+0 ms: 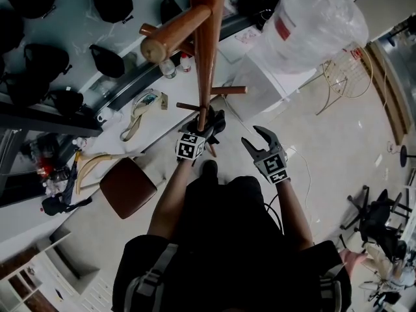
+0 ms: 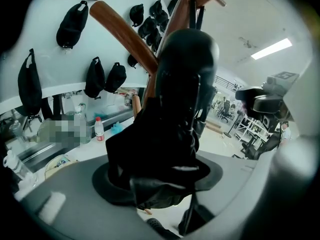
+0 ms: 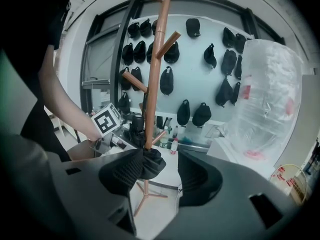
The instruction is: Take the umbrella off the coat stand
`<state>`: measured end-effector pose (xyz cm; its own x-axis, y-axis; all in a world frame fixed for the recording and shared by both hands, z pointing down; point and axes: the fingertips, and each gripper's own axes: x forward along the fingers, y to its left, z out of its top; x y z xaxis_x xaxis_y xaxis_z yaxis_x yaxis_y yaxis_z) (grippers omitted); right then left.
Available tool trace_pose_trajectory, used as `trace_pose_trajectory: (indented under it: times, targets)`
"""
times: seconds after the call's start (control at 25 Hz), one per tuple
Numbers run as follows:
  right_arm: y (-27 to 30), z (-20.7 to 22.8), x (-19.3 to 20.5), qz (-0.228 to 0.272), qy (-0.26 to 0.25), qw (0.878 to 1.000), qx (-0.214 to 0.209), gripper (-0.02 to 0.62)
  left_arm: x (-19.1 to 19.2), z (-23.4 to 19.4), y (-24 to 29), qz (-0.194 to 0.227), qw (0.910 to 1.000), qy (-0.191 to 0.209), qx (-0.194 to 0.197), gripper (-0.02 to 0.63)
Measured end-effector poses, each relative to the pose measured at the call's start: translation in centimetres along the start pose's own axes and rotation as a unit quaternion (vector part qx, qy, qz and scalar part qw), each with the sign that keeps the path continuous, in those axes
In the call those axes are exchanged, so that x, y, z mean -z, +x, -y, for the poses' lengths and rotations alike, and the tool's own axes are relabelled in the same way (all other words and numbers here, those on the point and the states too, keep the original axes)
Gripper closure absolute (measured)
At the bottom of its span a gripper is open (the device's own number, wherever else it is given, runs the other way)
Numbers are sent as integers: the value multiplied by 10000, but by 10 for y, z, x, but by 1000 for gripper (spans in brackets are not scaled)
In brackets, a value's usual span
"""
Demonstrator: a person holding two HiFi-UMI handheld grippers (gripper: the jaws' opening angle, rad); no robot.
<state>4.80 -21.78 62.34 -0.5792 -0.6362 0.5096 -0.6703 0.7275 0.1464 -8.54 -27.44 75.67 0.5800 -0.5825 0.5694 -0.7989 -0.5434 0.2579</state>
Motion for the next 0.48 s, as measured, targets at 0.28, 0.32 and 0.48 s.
trace_pose_trajectory:
  times: [0.28,0.32,0.48]
  targets:
    - [-10,0,8,-45,75,9999,122,371,-10,4,-8,80,9999,53,38,347]
    - [-12,1,7,-35,81,9999,139,371,-12,5,-9,92,9999,54,39,347]
    - [-16,2,5,19,116,9997,196,376,-19,6,-13,147,9999,27,57,347]
